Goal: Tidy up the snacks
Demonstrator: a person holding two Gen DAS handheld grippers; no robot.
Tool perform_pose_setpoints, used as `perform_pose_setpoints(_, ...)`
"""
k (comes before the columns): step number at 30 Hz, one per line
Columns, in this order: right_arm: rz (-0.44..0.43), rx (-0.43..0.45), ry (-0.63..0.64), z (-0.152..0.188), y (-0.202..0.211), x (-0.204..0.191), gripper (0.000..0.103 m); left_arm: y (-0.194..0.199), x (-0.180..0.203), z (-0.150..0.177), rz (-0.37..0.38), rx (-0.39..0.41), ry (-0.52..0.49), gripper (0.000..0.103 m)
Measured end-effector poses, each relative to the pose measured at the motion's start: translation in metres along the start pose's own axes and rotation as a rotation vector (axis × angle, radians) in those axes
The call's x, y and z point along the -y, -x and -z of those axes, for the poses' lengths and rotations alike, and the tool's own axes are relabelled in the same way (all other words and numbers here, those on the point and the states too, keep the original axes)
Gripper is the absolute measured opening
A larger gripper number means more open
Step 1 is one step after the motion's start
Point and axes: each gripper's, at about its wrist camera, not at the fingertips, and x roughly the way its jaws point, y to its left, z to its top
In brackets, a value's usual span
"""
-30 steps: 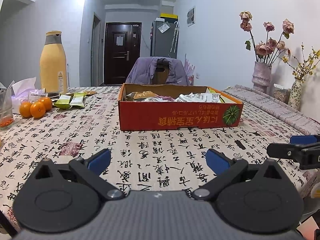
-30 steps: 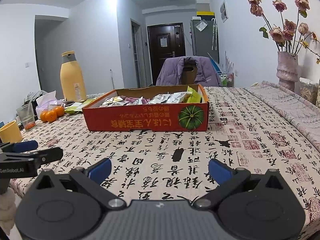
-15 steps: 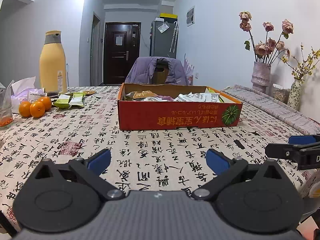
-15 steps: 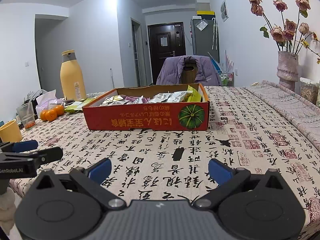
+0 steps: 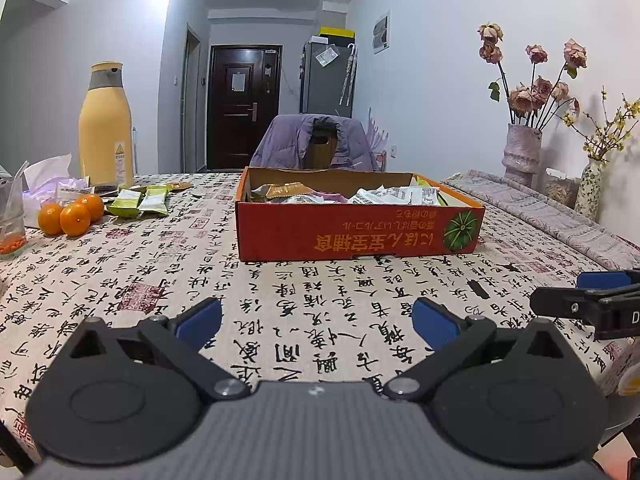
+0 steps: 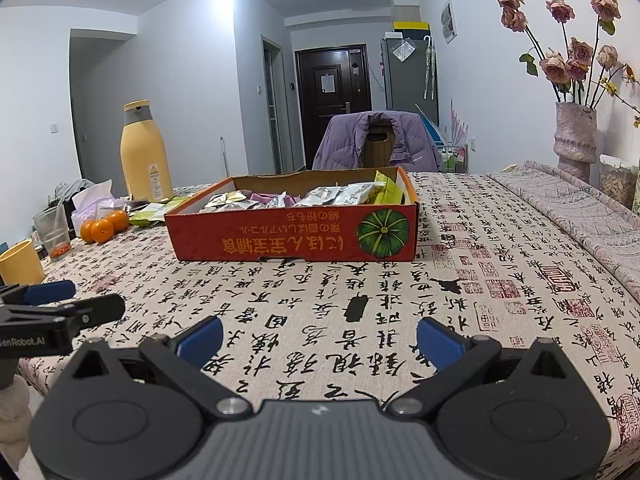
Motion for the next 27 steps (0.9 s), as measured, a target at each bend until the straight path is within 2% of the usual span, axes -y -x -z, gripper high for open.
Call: perform_pose_setpoints(27, -0.001, -0.001, 0.001, 0.0000, 0.0000, -0.0002, 0.103, 0.0019, 0.0011, -0.0002, 0.002, 0.001, -0.008, 0.103)
